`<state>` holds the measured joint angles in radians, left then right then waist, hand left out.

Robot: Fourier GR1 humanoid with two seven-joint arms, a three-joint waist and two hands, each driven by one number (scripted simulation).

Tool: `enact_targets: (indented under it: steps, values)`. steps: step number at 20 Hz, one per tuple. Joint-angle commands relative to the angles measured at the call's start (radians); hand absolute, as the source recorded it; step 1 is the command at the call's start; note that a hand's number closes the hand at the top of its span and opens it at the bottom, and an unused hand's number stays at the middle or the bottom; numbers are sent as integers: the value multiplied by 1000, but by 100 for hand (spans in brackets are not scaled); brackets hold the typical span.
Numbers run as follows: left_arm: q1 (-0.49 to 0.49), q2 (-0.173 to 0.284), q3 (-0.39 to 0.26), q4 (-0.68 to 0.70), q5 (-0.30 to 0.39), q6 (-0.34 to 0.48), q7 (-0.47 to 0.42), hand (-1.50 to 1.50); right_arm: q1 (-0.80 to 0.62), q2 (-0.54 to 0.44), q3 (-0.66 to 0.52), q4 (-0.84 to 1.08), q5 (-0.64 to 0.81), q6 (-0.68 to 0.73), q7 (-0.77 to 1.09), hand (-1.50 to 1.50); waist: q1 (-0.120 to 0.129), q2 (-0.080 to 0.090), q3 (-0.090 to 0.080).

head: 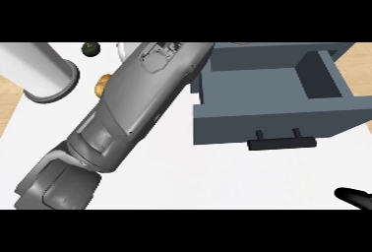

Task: Pick up the can, place it into the drawer and close the drawer

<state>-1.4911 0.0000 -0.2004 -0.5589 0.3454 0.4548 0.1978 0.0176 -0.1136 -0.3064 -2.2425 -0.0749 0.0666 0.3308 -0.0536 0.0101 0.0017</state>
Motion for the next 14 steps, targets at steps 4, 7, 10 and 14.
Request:
enact_targets:
  steps: [4,7,10,14]
  values:
    - [-127,0,-30,167,44,20,-13,150,-68,-40,6,-13,-9,-6,71,-150,-26,10,1]
    - [-68,0,-96,165,68,79,-87,150,-61,-33,-1,24,-3,-7,47,-150,-34,10,1]
    - [-103,0,-85,217,75,116,-96,-150,-48,-44,-16,-10,-52,19,44,-150,-48,13,2]
    - [-106,0,-109,221,114,182,-109,-150,-61,-28,18,20,-7,1,47,-150,-52,15,2]
